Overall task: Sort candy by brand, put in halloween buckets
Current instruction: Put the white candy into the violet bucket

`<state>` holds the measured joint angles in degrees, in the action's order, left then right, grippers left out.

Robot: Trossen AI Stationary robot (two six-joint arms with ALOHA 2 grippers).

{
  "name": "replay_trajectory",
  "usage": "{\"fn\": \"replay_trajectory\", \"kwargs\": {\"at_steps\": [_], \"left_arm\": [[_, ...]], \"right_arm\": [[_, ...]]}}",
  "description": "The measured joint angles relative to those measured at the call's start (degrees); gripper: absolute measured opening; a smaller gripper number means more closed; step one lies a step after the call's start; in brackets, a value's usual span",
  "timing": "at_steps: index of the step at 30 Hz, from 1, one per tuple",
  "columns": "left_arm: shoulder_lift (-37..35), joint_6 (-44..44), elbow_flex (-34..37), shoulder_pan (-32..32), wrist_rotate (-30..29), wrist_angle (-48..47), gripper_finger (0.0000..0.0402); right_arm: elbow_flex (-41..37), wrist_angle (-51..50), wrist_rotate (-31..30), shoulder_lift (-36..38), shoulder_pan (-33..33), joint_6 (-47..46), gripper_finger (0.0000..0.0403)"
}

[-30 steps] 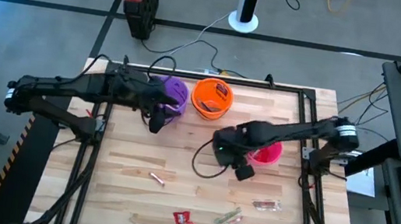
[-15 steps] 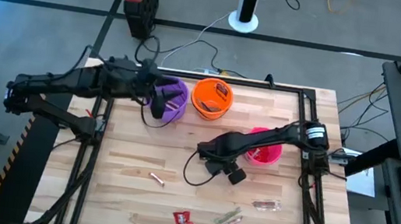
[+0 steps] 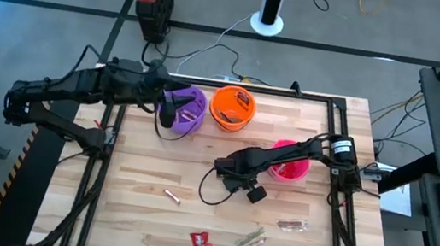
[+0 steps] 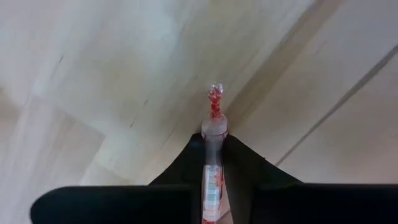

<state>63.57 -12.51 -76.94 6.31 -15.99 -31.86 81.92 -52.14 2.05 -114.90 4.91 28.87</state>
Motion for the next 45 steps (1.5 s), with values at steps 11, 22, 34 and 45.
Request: {"fn": "replay_trajectory", "kwargs": {"at_steps": [11, 22, 34, 45], "left_arm": [[-0.45, 2.96, 8.22, -0.01, 16.09, 4.35, 0.0189], [-0.98, -5.12, 24.99, -0.02, 24.57, 34.05, 0.0189], [10.03, -12.2, 26.2, -0.52, 24.35, 54.36, 0.0189], [18.59, -12.13, 18.81, -0.52, 24.15, 54.33, 0.0165]], "right_arm": [[-0.69, 9.81, 4.58, 17.58, -5.94, -23.94, 0.0027], [-12.33, 47.19, 10.51, 39.12, -11.33, -35.79, 0.0027], [-18.96, 64.72, 12.0, 40.64, -13.26, -38.79, 0.0027], [-19.15, 64.86, 13.37, 40.82, -14.61, -38.32, 0.0027]]}}
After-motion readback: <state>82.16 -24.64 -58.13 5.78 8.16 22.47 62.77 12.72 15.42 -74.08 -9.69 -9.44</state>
